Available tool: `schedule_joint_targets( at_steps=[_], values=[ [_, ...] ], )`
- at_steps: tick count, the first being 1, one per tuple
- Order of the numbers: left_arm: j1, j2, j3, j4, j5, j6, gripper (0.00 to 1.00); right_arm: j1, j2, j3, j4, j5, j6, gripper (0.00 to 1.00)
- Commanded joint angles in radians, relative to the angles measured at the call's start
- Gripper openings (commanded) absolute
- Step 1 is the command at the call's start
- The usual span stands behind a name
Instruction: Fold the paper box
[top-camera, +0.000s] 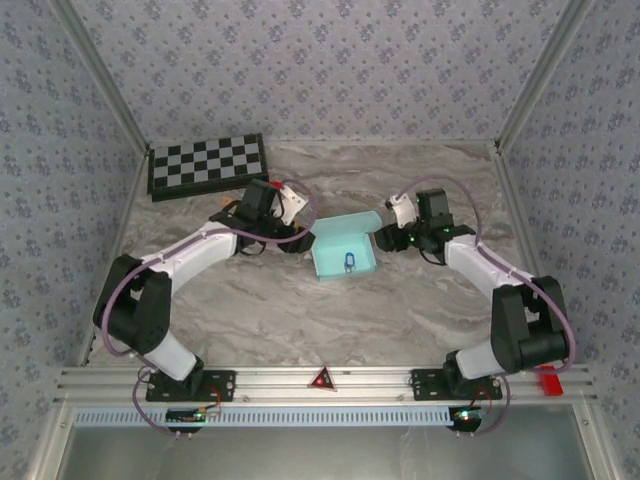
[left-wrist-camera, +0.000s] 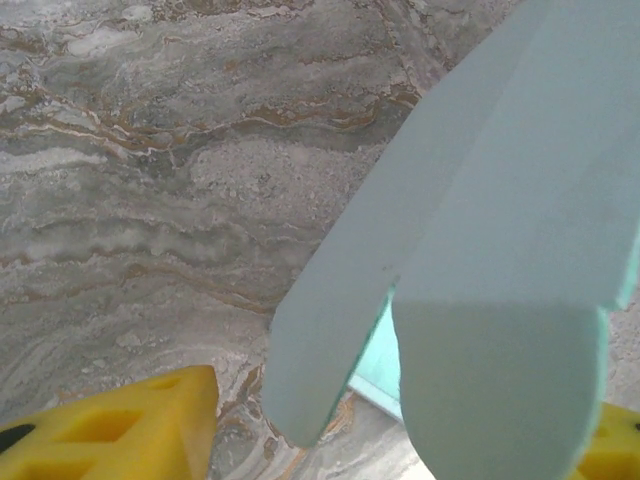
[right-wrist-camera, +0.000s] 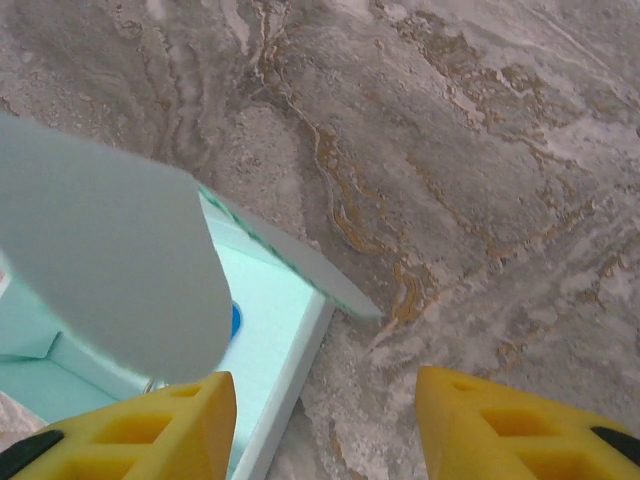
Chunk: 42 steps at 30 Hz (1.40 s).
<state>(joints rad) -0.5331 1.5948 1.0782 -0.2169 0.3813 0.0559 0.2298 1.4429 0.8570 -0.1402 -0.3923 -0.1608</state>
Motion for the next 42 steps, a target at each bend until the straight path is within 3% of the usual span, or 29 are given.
schedule_joint_targets(
  at_steps=[1, 11, 16, 21, 30, 42],
  values=[
    [-0.007, 0.026, 0.055, -0.006, 0.022, 0.029, 0.55, -0.008, 0.034, 0.053, 0.030, -0.055, -0.057, 0.51],
    [-0.006, 0.068, 0.101, -0.019, 0.018, 0.096, 0.37, -0.002, 0.092, 0.094, 0.003, -0.101, -0.062, 0.46],
    [-0.005, 0.098, 0.134, -0.015, 0.014, 0.157, 0.36, 0.014, 0.075, 0.076, -0.005, -0.112, -0.054, 0.45],
    [-0.001, 0.133, 0.178, -0.033, 0.011, 0.185, 0.38, 0.029, 0.054, 0.054, -0.021, -0.099, -0.051, 0.45],
    [0.002, 0.109, 0.171, -0.027, -0.033, 0.152, 0.58, 0.027, 0.007, 0.047, -0.022, 0.027, -0.009, 0.47],
    [0.006, 0.024, 0.104, -0.017, -0.067, 0.049, 0.65, 0.035, 0.054, 0.124, -0.086, -0.017, -0.067, 0.49]
  ],
)
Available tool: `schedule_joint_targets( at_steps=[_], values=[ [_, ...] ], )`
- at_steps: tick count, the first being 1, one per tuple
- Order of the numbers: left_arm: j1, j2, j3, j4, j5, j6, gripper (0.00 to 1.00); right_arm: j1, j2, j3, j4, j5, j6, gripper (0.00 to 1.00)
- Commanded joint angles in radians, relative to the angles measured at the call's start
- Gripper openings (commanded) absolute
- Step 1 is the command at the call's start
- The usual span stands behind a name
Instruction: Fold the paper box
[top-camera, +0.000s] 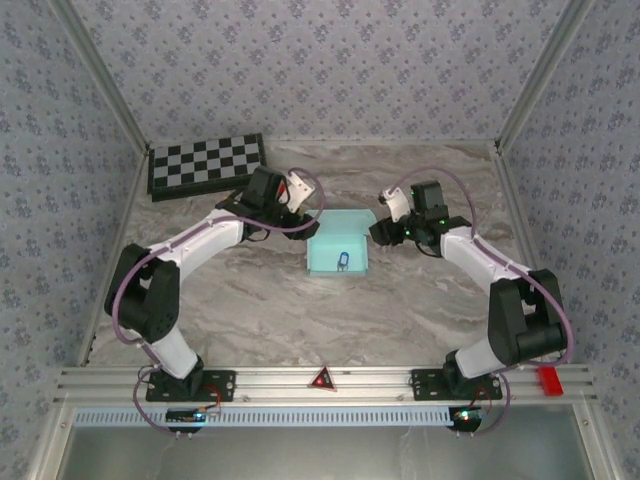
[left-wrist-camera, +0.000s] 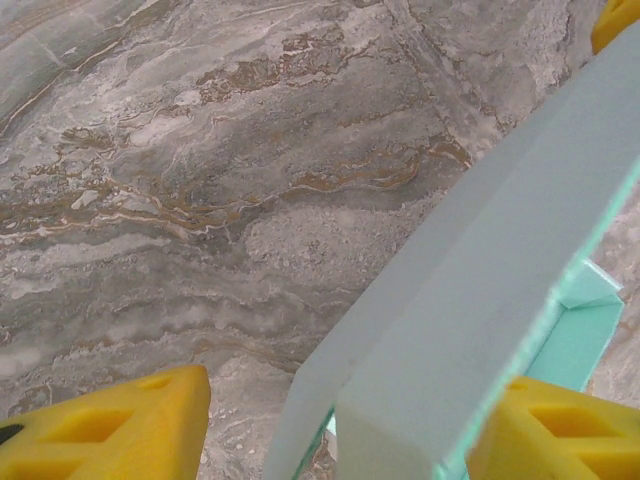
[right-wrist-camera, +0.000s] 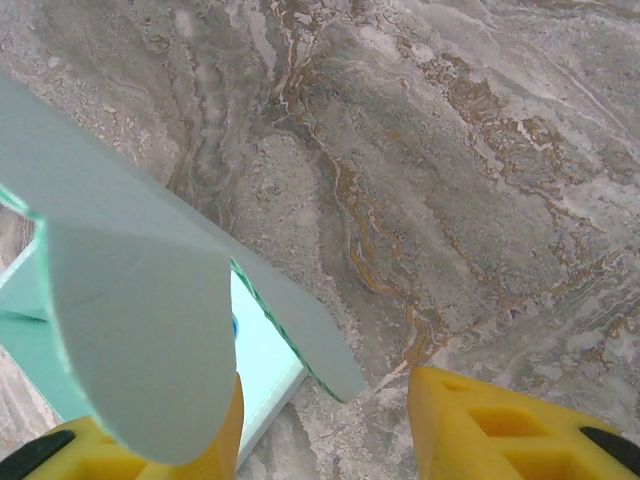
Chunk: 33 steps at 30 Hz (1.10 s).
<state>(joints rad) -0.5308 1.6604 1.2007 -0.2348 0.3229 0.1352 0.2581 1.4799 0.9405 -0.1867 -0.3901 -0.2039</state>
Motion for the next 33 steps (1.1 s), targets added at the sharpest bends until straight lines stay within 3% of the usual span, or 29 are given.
schedule_joint_targets(
  at_steps=[1, 12, 23, 33],
  values=[
    [0.004, -0.046, -0.021, -0.003, -0.013, -0.035, 0.65, 0.010, 0.023, 0.046, -0.041, -0.021, -0.026, 0.48],
    [0.010, -0.063, -0.050, -0.023, -0.021, -0.064, 0.64, 0.032, 0.072, 0.084, -0.056, -0.020, -0.028, 0.48],
    [0.011, -0.054, -0.061, -0.014, -0.043, -0.118, 0.45, 0.054, 0.075, 0.082, -0.052, 0.028, -0.002, 0.34],
    [0.011, -0.061, -0.080, -0.018, -0.063, -0.129, 0.46, 0.065, 0.069, 0.073, -0.057, 0.066, 0.006, 0.28]
  ],
)
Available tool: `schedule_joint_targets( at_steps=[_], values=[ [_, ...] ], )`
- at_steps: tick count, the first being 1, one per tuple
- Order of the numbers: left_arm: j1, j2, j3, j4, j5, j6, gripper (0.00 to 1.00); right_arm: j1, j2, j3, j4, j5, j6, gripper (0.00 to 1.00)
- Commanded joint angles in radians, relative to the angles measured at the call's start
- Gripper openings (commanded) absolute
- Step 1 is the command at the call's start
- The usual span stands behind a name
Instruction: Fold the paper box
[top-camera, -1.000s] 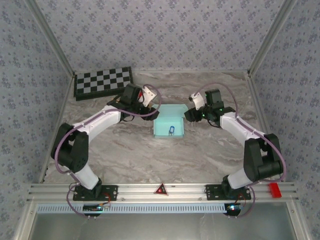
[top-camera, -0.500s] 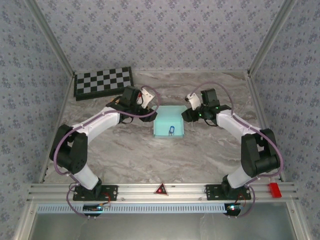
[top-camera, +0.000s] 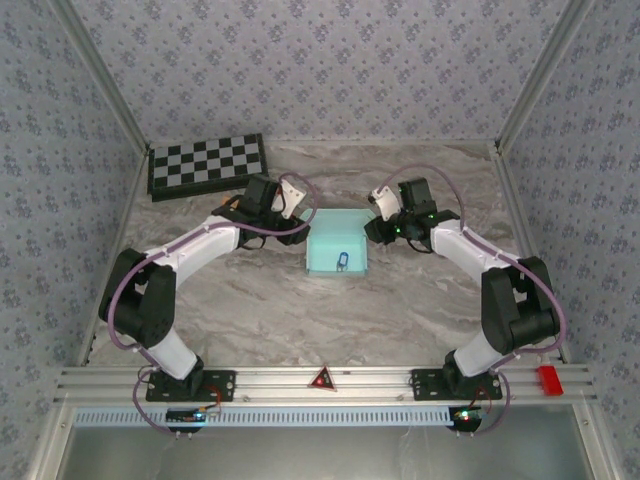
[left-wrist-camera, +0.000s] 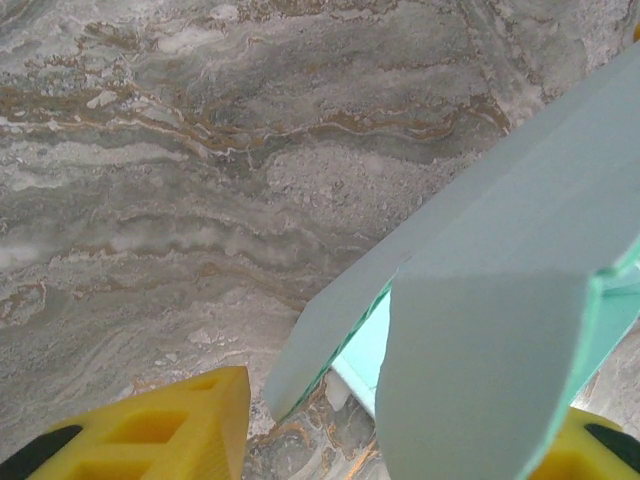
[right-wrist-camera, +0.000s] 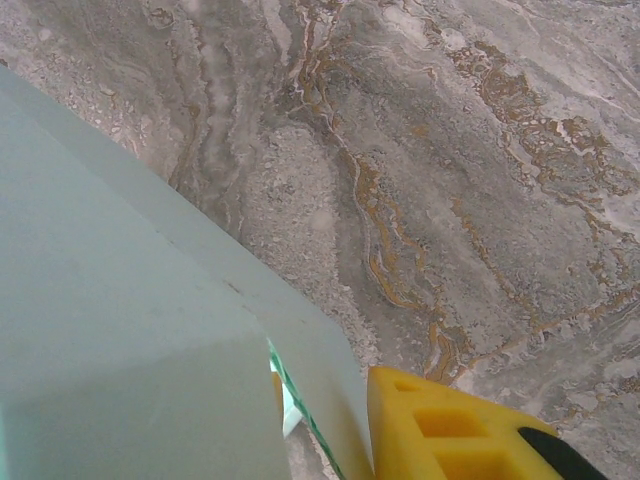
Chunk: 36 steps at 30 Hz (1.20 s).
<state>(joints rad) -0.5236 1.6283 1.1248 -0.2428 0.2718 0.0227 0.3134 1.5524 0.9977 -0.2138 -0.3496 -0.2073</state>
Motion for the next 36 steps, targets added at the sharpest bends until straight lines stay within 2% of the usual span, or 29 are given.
schedule_joint_targets(
  at_steps=[1, 6, 20, 28, 36],
  values=[
    [0.002, -0.030, -0.004, -0.009, -0.015, -0.019, 0.45, 0.011, -0.004, 0.016, -0.031, 0.029, 0.012, 0.28],
    [0.002, -0.030, -0.004, -0.003, -0.004, -0.026, 0.35, 0.016, -0.007, 0.006, -0.019, 0.035, 0.025, 0.25],
    [-0.001, -0.019, -0.010, 0.044, 0.020, -0.083, 0.29, 0.038, -0.006, -0.014, 0.028, 0.068, 0.102, 0.19],
    [-0.014, -0.011, -0.009, 0.079, 0.011, -0.119, 0.28, 0.071, -0.007, -0.024, 0.058, 0.151, 0.142, 0.15],
    [-0.029, 0.000, -0.004, 0.092, 0.010, -0.124, 0.32, 0.102, -0.009, -0.037, 0.085, 0.195, 0.140, 0.15]
  ],
)
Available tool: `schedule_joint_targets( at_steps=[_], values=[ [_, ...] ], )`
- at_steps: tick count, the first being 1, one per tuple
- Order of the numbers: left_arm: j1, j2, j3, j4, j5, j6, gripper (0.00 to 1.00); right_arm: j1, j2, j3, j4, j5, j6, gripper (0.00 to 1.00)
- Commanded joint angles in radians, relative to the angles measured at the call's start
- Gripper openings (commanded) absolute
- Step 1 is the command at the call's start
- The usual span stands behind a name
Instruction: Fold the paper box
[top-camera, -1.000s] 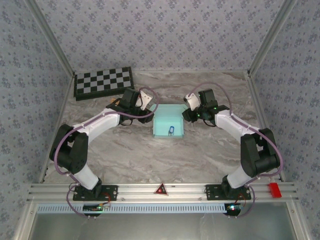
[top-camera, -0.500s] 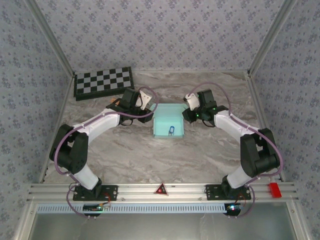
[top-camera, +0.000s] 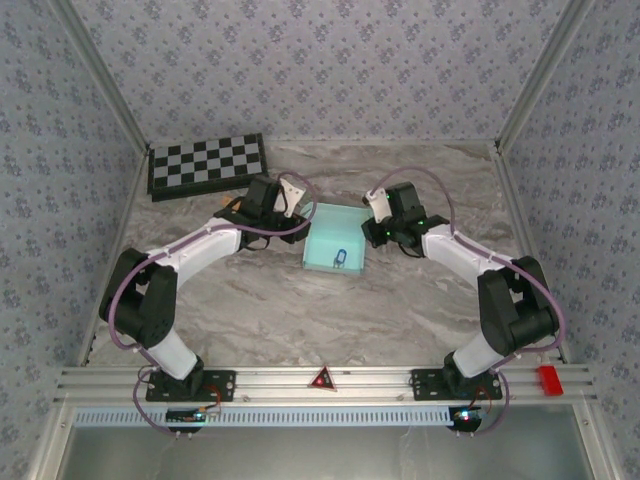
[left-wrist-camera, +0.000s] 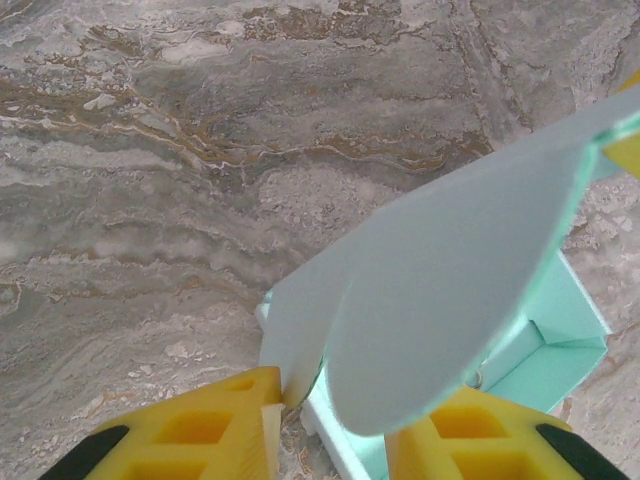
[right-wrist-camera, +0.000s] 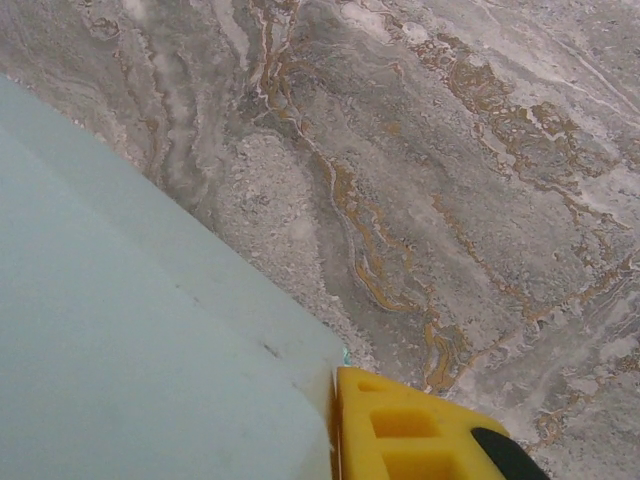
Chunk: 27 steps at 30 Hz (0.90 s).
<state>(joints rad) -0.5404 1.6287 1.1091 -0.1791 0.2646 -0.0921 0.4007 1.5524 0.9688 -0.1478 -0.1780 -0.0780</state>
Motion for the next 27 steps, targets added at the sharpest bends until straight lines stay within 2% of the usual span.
schedule_joint_targets(
  at_steps=[1, 10, 21, 27],
  values=[
    [-0.012, 0.001, 0.012, 0.027, 0.017, -0.010, 0.32, 0.015, -0.008, -0.006, 0.019, 0.026, 0.008, 0.15],
    [-0.012, 0.011, 0.005, 0.051, -0.011, -0.033, 0.28, 0.024, -0.007, 0.005, 0.027, 0.058, -0.004, 0.15],
    [-0.015, 0.015, -0.028, 0.156, -0.061, -0.110, 0.13, 0.034, 0.017, 0.047, 0.041, 0.154, -0.007, 0.15],
    [-0.030, -0.006, -0.064, 0.208, -0.105, -0.135, 0.08, 0.043, 0.032, 0.066, 0.043, 0.178, 0.034, 0.21]
  ],
)
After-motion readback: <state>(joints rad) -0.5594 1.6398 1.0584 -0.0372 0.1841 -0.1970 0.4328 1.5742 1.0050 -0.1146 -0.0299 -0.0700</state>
